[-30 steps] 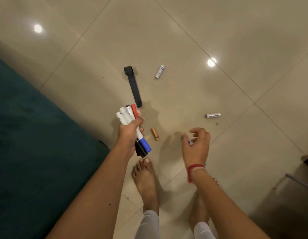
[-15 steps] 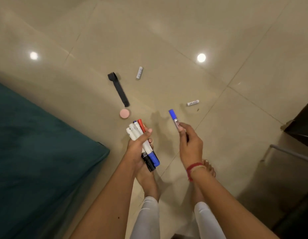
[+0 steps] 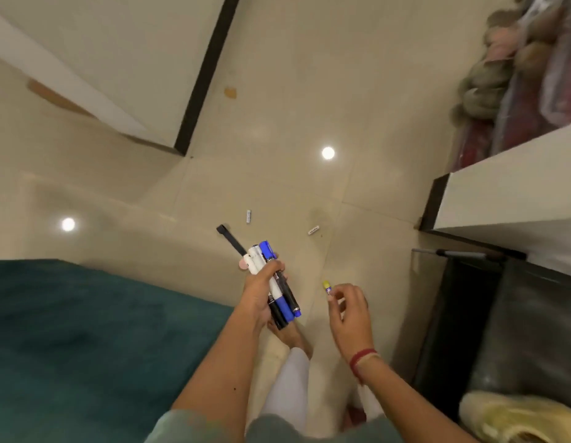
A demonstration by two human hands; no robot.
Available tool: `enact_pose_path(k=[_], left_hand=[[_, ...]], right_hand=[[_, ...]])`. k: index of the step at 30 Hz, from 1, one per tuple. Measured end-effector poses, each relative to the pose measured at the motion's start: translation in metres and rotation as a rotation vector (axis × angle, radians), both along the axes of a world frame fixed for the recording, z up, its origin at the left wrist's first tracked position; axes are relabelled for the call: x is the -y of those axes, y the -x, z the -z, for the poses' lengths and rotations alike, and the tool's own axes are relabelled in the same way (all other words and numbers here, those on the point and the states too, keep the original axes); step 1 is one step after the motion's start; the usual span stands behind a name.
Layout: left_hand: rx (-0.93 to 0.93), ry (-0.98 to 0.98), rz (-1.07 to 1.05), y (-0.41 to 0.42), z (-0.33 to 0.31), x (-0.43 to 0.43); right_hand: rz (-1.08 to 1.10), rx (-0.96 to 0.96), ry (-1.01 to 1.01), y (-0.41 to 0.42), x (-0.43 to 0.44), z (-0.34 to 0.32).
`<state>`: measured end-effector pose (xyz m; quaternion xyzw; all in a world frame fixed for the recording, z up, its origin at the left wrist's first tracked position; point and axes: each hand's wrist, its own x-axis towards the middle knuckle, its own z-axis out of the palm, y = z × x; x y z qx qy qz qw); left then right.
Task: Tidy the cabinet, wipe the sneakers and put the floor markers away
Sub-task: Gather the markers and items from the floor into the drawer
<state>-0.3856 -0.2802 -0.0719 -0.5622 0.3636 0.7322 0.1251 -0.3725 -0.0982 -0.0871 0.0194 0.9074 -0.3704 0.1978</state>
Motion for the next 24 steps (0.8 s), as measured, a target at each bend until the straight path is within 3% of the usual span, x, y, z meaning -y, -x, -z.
enact_pose_path(k=[9,17,24], left_hand=[[0.025,0.153,0.374,-0.015,-0.156,-0.015],[0.037,0.257,0.84,-0.065,-0.181,-0.067],[-0.052,0.288,1.128,-0.151,-0.196,-0.11]], right_hand=[[0.471,0.297,-0.063,-0.064,-0.11,-0.133],[0.66,0.45,0.036,-0.181,-0.178,-0.17],[1.155,0.37,0.229,-0.326,-0.17,-0.181]])
